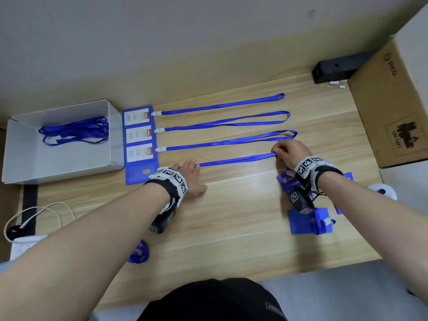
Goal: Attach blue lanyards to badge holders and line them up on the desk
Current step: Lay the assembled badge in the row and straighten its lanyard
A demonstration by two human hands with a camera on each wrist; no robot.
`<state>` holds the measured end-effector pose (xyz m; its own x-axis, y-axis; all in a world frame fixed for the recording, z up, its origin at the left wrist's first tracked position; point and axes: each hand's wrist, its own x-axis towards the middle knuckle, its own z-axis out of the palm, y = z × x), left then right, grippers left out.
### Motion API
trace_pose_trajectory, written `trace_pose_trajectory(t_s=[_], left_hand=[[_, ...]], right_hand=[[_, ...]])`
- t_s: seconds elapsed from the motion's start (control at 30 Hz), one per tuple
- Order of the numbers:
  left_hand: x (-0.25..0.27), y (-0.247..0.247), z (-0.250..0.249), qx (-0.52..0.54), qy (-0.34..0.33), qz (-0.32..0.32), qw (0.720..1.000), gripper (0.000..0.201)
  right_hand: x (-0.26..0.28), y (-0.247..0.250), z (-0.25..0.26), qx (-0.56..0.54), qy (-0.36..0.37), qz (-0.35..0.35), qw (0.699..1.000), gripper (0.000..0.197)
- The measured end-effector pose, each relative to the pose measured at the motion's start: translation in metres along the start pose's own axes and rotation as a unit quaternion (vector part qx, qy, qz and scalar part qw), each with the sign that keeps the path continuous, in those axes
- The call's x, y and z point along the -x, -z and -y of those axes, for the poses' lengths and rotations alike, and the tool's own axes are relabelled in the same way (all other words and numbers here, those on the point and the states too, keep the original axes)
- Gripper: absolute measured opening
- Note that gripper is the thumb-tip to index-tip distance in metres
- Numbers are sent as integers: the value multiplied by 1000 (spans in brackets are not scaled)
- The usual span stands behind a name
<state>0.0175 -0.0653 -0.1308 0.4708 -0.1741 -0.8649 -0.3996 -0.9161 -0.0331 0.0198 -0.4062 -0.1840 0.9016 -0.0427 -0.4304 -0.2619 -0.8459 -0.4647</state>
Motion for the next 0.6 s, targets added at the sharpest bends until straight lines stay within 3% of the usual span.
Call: trace_pose_trajectory(t_s=[0.37,0.6], left_hand=[[-5,2,8,-3,-16,13,1000,84],[0,-2,7,26,-26,-55,998,70]], right_hand=[[13,11,-40,-17,-57,-114,992,10],[17,6,-43,-83,-91,-152,981,17]])
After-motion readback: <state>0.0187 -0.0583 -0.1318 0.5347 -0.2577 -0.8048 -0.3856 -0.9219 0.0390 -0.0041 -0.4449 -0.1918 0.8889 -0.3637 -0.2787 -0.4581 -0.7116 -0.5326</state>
